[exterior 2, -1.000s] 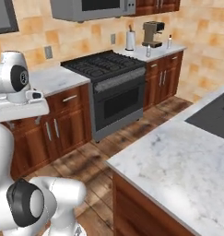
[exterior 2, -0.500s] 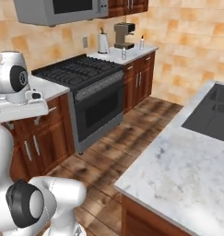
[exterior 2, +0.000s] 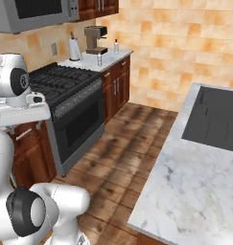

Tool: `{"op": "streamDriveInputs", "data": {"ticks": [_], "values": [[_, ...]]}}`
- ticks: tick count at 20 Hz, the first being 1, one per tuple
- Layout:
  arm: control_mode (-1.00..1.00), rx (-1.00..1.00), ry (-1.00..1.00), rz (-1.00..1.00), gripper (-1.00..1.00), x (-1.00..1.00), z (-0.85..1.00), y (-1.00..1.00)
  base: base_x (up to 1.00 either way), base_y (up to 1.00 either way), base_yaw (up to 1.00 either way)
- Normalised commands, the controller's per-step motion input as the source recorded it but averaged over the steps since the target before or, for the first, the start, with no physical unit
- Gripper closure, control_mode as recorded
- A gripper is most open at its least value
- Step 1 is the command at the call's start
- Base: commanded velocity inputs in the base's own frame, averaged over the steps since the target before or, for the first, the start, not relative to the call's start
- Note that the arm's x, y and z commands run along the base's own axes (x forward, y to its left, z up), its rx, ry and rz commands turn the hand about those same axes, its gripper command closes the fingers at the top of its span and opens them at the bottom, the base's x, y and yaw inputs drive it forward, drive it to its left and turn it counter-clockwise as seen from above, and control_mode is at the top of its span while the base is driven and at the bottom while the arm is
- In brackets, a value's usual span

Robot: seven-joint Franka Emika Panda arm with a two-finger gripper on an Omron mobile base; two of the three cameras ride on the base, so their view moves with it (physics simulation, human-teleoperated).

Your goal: Place the drinks on the dining counter in a tight cluster.

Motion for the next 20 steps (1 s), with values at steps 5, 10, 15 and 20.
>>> {"op": "streamDriveInputs", "data": {"ticks": [5, 10, 15, 20], "values": [[1.0, 0.0, 0.0, 0.0, -1.0, 0.0, 0.0, 0.0, 0.73, 0.38, -0.37], [1.0, 0.0, 0.0, 0.0, -1.0, 0.0, 0.0, 0.0, 0.73, 0.37, -0.37], [1.0, 0.0, 0.0, 0.0, -1.0, 0.0, 0.0, 0.0, 0.75, 0.37, -0.35], [1.0, 0.0, 0.0, 0.0, -1.0, 0.0, 0.0, 0.0, 0.78, 0.37, -0.3]]}}
